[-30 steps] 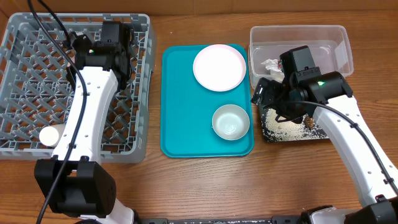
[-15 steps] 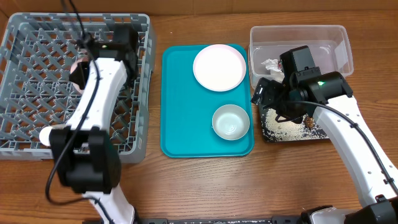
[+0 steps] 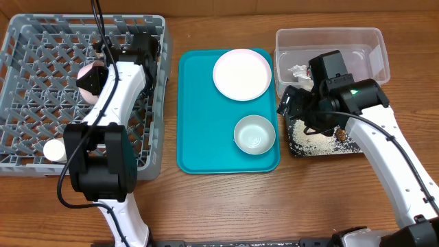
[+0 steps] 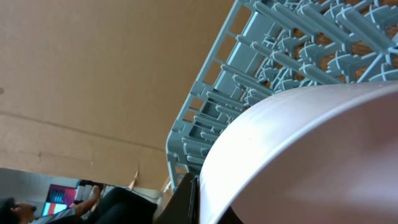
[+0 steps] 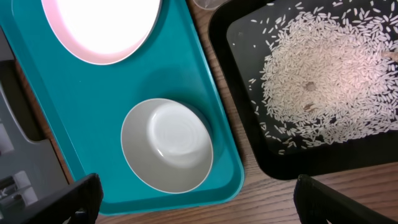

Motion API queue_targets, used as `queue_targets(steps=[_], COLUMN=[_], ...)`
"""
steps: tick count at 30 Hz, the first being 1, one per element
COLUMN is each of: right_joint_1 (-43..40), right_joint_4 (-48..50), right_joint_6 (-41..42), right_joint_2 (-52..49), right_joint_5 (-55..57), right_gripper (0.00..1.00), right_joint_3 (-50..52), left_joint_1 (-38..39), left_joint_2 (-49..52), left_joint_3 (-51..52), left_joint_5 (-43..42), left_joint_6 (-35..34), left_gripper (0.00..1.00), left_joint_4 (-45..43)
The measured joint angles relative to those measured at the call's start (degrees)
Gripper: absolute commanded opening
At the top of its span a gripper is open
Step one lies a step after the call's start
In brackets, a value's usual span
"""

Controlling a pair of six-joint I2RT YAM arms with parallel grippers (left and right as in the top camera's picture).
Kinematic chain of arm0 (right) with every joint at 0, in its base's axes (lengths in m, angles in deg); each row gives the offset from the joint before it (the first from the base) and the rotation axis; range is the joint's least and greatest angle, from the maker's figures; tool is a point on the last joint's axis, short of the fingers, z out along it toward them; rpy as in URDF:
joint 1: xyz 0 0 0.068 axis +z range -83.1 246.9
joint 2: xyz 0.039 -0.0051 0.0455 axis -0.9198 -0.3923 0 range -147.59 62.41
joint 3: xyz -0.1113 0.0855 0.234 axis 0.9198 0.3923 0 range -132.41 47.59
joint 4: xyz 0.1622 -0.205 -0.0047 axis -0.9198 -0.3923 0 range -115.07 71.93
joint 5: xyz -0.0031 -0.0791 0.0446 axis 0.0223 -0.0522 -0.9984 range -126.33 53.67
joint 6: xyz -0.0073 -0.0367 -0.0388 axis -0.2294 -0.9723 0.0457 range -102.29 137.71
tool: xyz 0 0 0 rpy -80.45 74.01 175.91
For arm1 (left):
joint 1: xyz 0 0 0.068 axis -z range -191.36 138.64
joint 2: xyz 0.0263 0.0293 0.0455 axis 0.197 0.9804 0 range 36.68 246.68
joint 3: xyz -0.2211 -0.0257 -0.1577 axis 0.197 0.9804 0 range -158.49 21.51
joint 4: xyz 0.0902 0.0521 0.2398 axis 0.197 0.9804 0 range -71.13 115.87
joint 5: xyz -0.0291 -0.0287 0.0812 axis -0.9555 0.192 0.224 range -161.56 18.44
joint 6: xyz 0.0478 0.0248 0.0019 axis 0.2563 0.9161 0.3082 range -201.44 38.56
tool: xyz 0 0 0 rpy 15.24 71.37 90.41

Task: Sort waste into correct bins and load items into the dishwasher
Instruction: 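Set the pink bowl in the rack and release it with the left gripper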

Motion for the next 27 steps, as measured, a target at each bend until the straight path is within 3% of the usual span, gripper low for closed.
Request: queue_targets(steps=[20,23,27], right_joint_1=[0.0,0.0,0.0], right_joint_4=[0.0,0.0,0.3], right_joint_6=[0.0,0.0,0.0], right_joint_2=[0.0,0.0,0.0], right_joint_5=[0.0,0.0,0.0], right_gripper=[1.0,1.0,1.0], right_joint_3=[0.0,0.0,0.0], left_joint_1=[0.0,0.0,0.9], left_joint_2=[2.1,2.4,2.9], left_joint_3=[0.0,0.0,0.0], left_joint_5=[-0.1,-0.3,-0.7], left_joint_6=[2.3,2.4,3.3], left_gripper=[0.11,0.15,0.27], left_joint_4=[-1.6,-1.5,-1.4])
